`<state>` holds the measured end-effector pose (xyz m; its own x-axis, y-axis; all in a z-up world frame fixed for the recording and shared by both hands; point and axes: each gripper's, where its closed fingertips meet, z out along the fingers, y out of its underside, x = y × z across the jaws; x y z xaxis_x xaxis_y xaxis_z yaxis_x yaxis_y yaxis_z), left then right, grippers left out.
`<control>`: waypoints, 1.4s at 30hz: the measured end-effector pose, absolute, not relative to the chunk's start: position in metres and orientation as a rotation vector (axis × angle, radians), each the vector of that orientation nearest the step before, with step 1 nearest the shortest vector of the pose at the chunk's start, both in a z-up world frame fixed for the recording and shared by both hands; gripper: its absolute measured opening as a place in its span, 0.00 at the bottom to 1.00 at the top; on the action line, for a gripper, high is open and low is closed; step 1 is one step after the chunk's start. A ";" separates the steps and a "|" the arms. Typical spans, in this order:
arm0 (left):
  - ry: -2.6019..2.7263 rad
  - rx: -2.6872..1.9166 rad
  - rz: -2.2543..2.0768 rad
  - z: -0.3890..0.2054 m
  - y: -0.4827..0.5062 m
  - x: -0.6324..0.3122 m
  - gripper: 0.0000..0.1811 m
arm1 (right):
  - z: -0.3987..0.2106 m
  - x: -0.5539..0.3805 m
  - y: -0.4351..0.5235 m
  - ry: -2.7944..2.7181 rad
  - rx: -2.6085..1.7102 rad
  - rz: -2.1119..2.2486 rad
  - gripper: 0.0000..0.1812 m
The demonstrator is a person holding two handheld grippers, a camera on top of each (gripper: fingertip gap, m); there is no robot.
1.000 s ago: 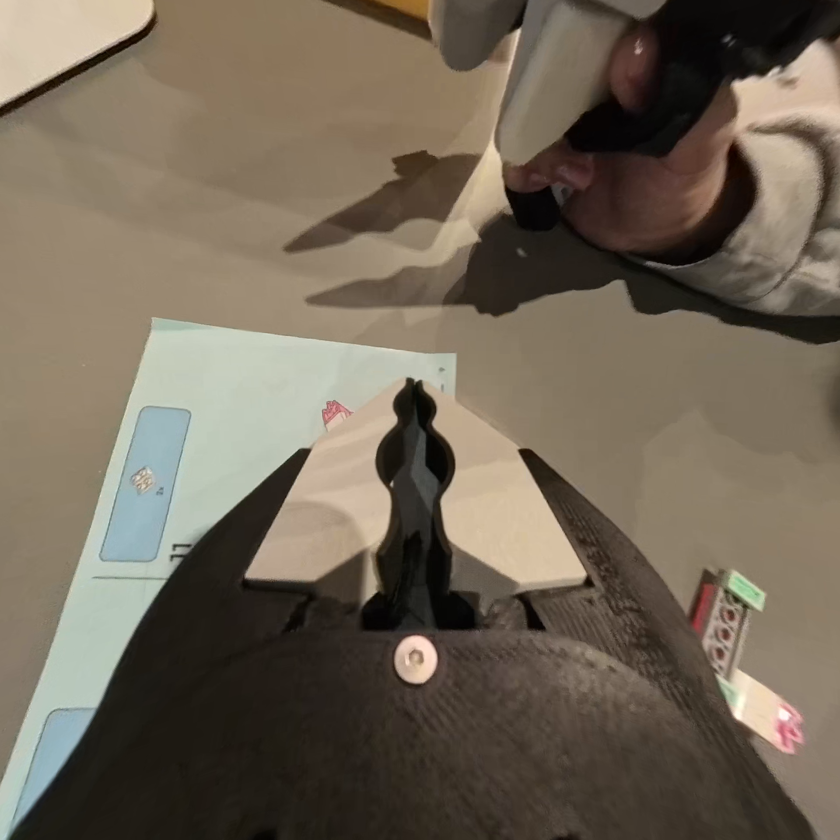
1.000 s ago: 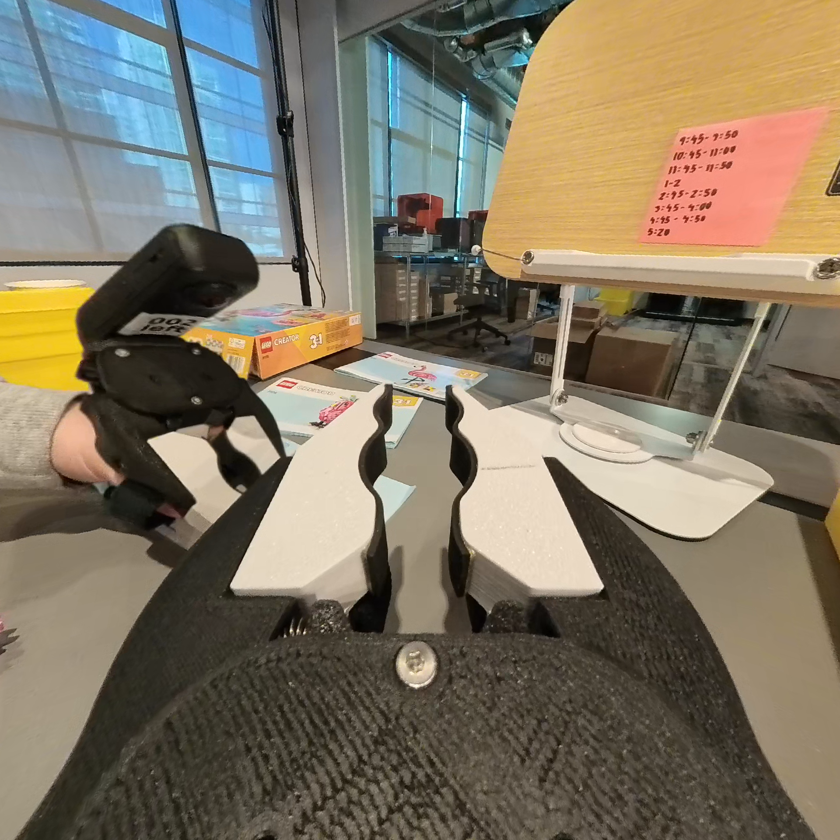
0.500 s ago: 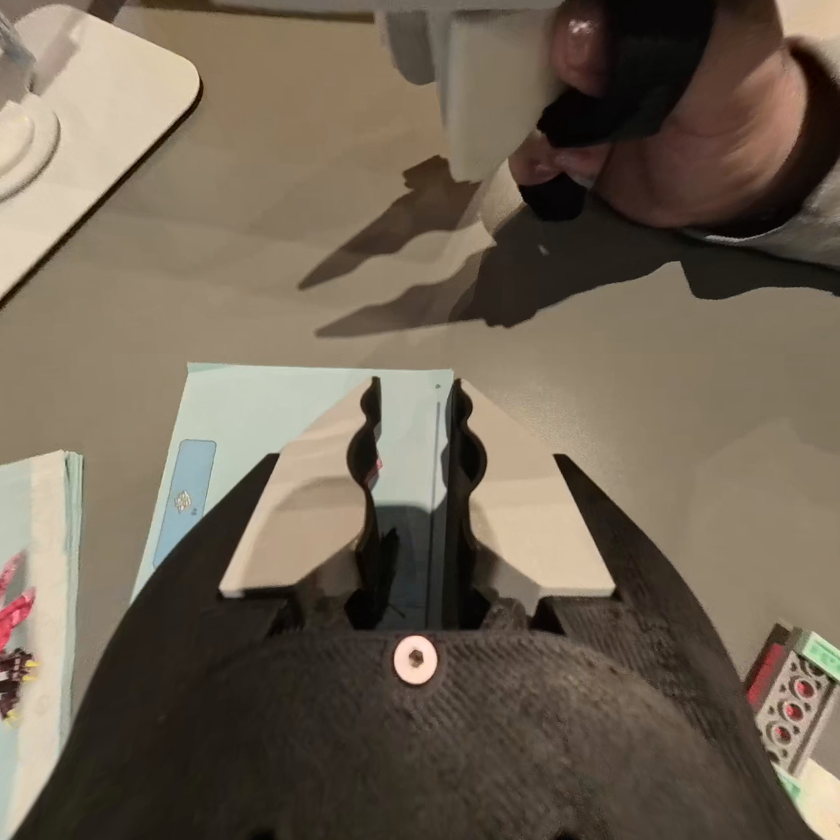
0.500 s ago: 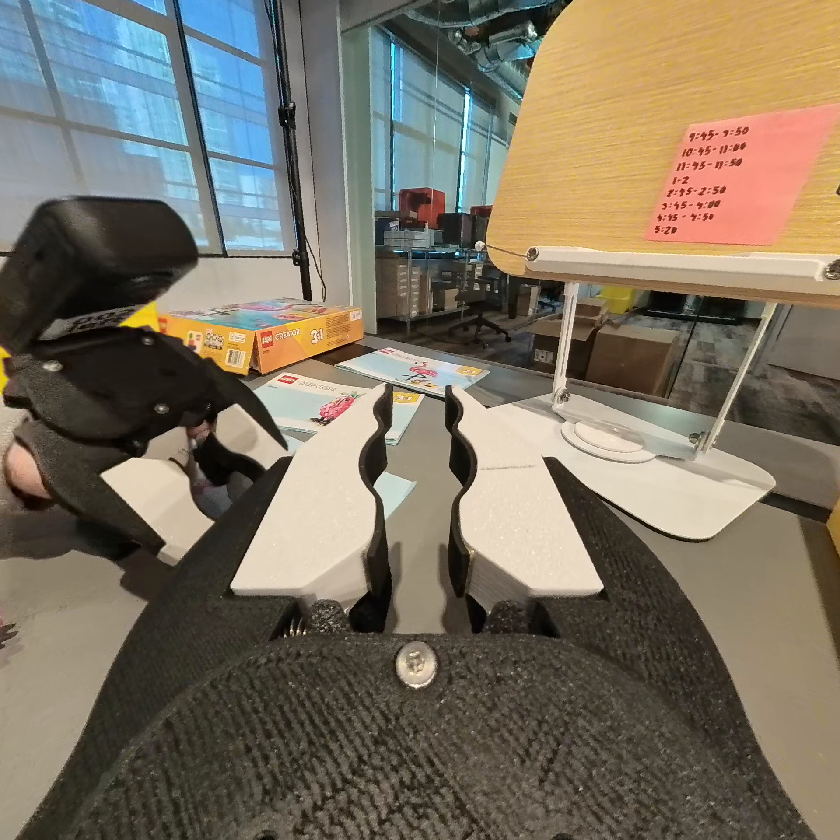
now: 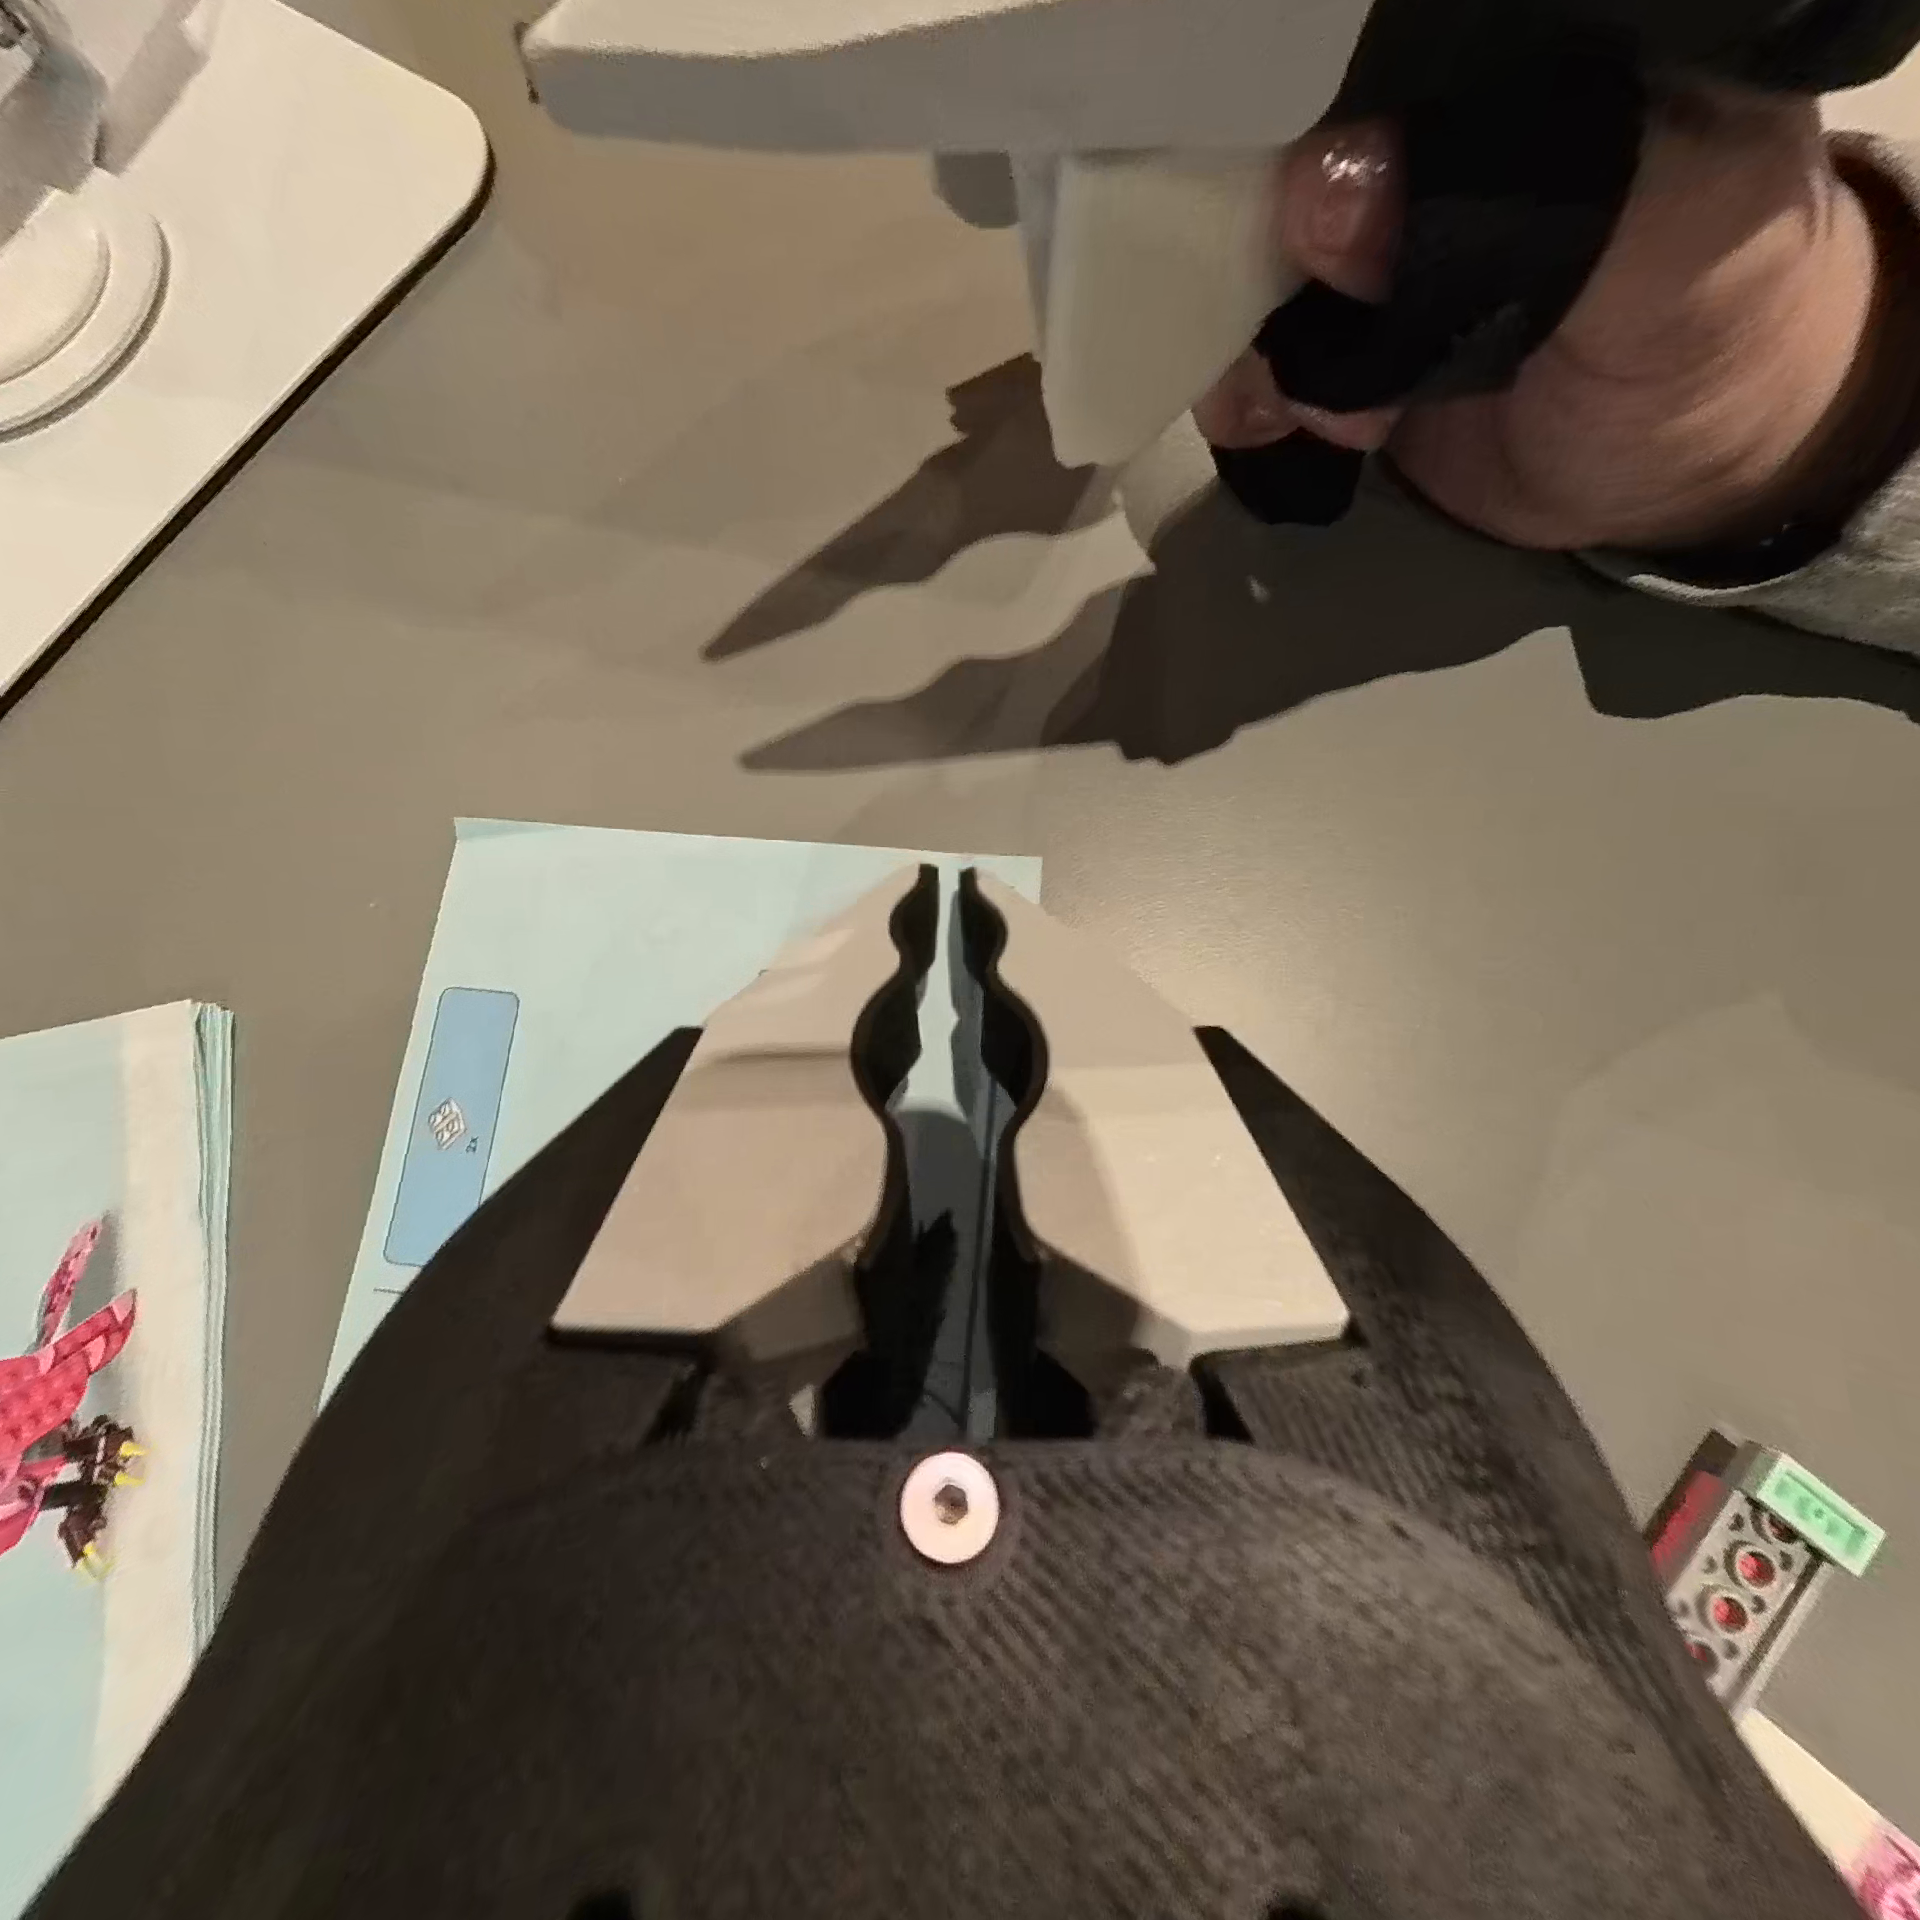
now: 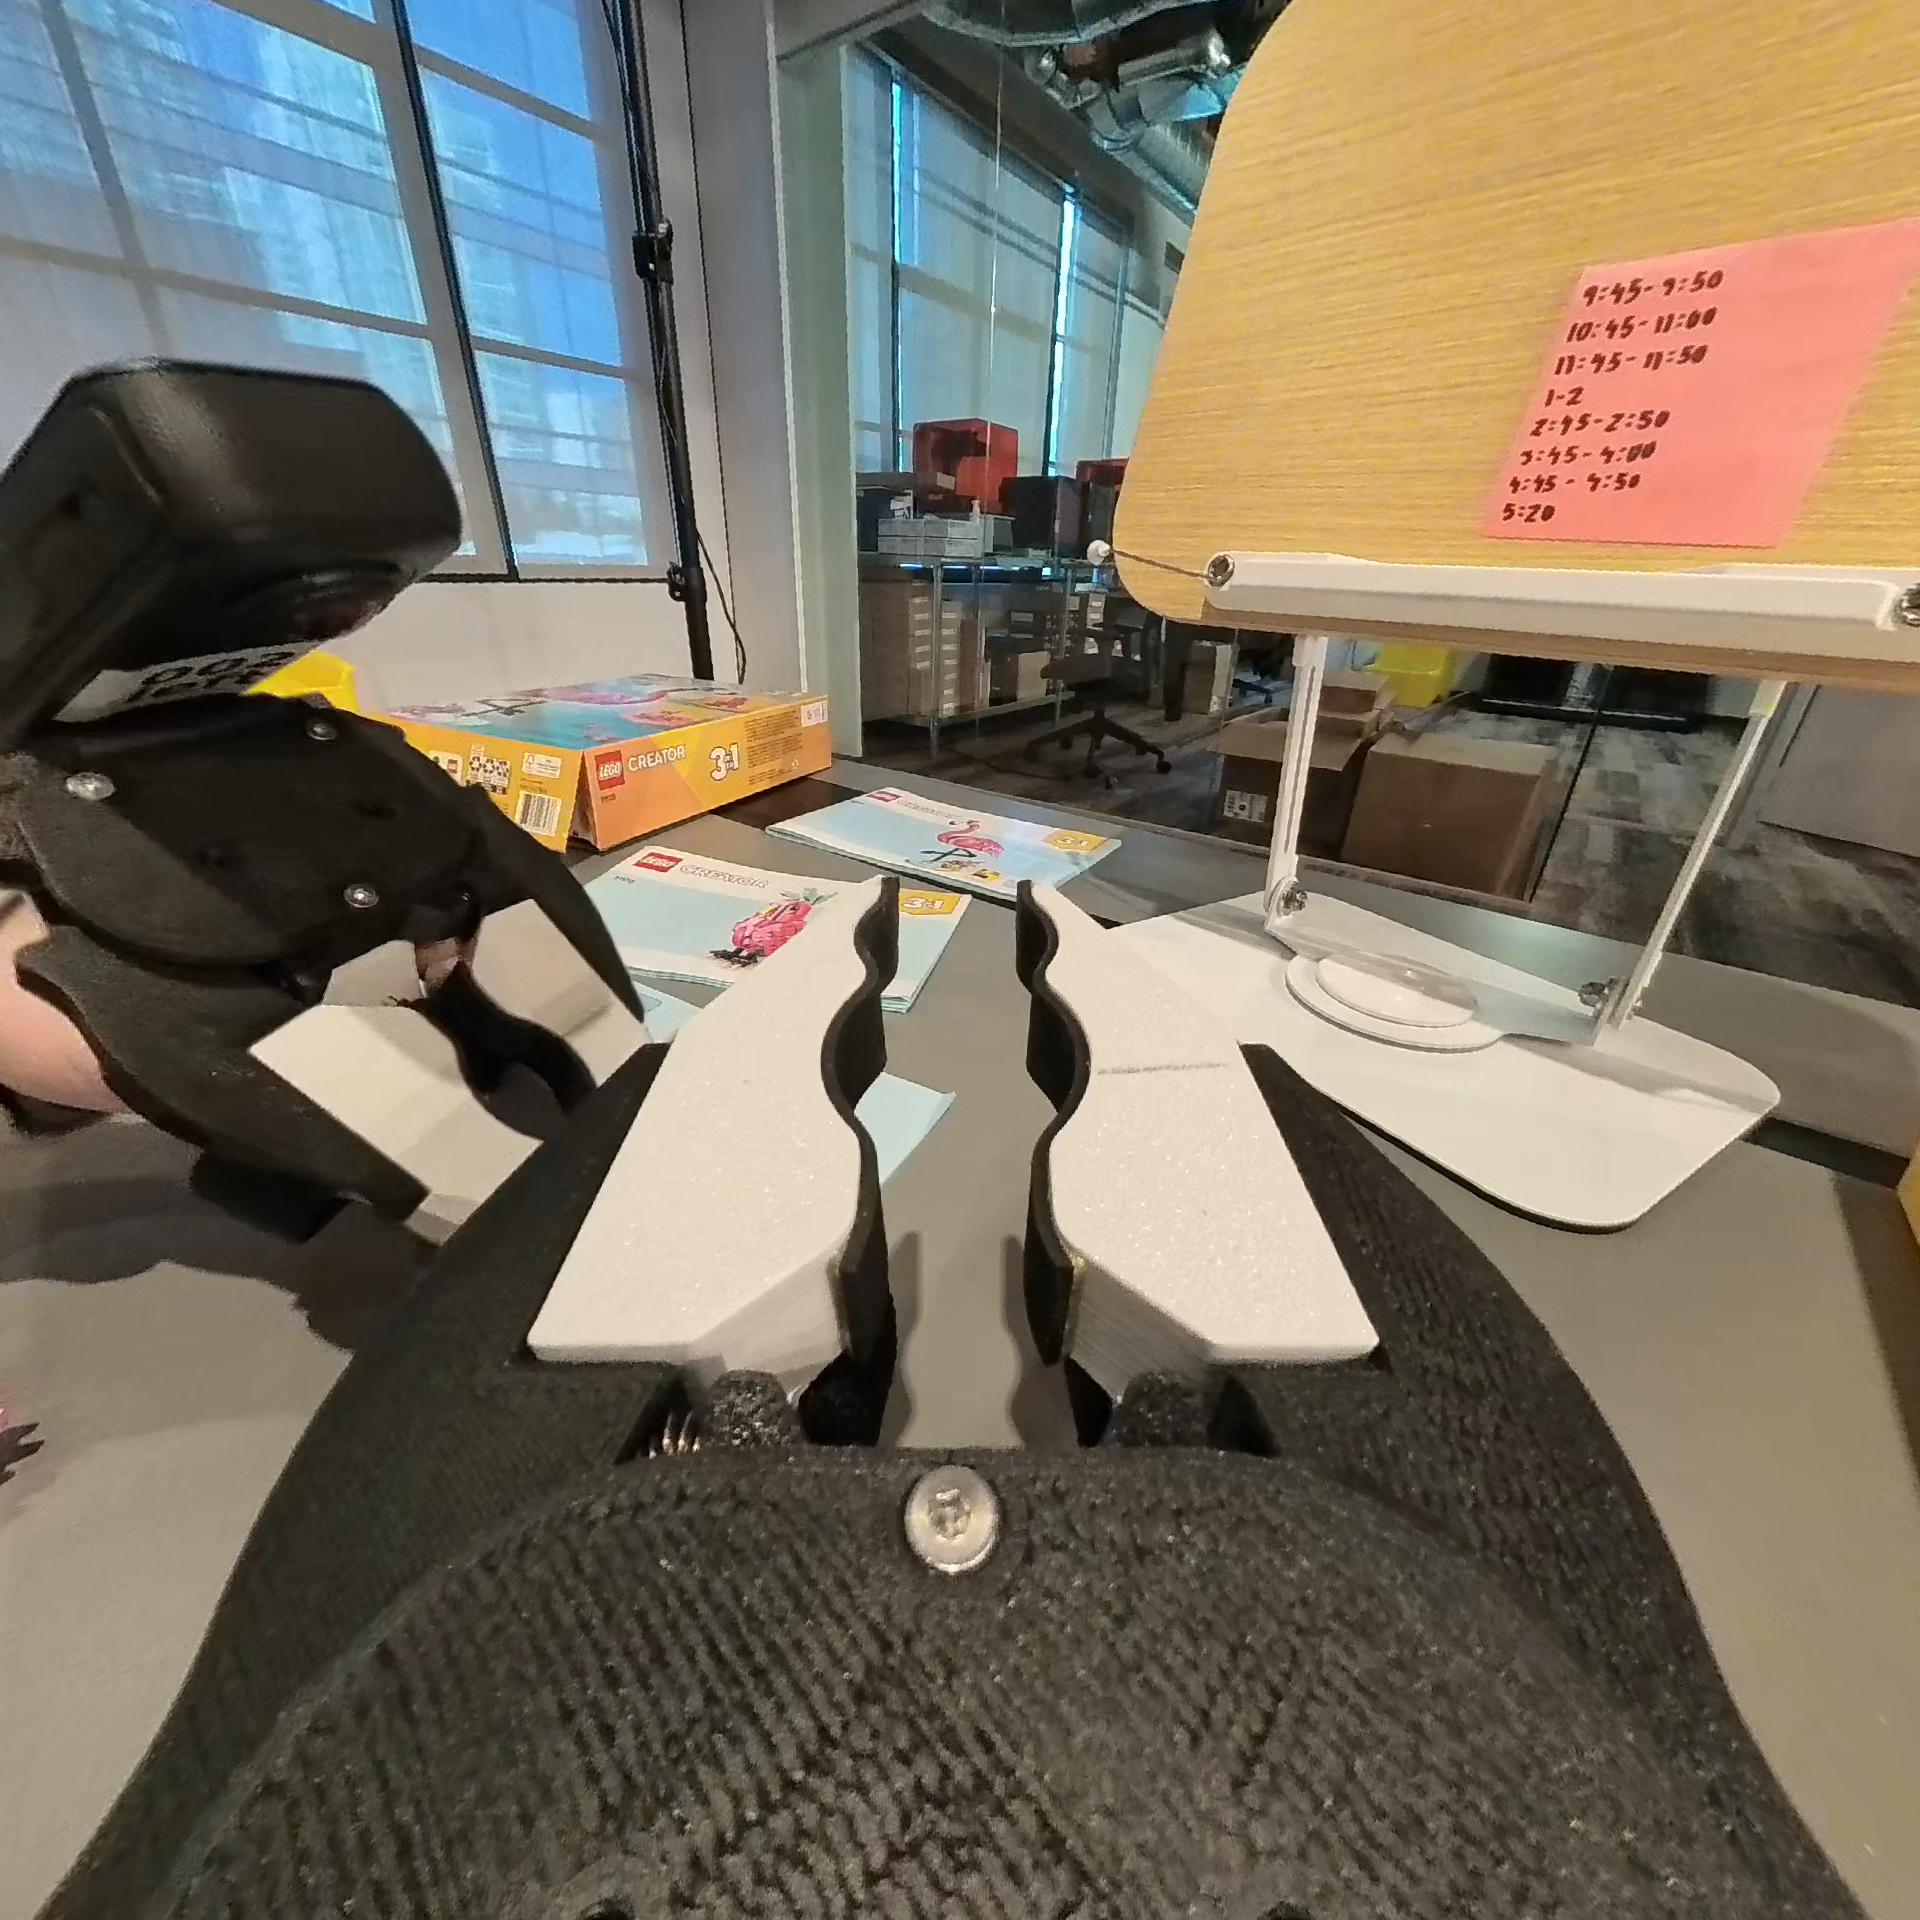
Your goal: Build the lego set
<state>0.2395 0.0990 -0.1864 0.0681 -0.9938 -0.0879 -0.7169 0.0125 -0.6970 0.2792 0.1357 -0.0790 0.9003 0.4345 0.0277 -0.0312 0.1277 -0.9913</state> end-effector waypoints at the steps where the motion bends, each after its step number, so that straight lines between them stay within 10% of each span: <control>1: 1.706 -1.765 -0.601 -0.187 0.099 0.239 0.02 | -0.079 0.279 0.136 -0.346 -1.410 0.348 0.11; 32: 1.609 -1.857 -0.516 -0.183 0.108 0.234 0.00 | -0.079 0.280 0.137 -0.340 -1.415 0.344 0.11; 42: 1.084 -1.982 0.002 -0.121 0.144 0.051 0.00 | -0.080 0.282 0.137 -0.333 -1.419 0.336 0.10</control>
